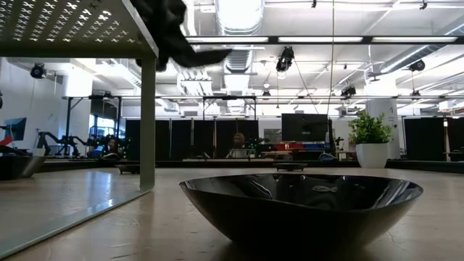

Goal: Pick & Place Mini shaped plates
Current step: Stack the black leaf shaped plate on top of the other black leaf shaped plate on the shelf

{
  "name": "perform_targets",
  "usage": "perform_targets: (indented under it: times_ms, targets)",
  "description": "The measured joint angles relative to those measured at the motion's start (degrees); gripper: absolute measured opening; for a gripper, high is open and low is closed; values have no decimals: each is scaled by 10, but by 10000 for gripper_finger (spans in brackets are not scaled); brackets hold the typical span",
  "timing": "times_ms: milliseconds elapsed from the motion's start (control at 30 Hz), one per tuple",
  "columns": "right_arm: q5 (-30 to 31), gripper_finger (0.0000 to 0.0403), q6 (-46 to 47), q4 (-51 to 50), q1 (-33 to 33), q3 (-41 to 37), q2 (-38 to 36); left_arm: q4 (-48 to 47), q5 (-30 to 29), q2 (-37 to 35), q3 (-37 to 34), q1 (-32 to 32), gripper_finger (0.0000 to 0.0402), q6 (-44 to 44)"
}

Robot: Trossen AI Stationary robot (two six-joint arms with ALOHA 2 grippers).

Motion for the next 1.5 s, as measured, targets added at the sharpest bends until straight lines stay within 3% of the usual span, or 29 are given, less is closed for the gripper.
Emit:
perform_targets:
  times_ms: [267, 600, 1267, 1500]
  targets:
    - [0, 72, 16, 0, 0, 0, 0, -20, 27, -94, 0, -38, 0, 6]
    - [0, 69, 23, 0, 0, 0, 0, -158, 37, -167, 0, -80, 0, -5]
    - [0, 69, -6, 4, 0, 0, 0, -223, 176, -145, 0, -127, 0, -7]
    - [0, 63, -2, 4, 0, 0, 0, -221, 202, -146, 10, -170, 0, -93]
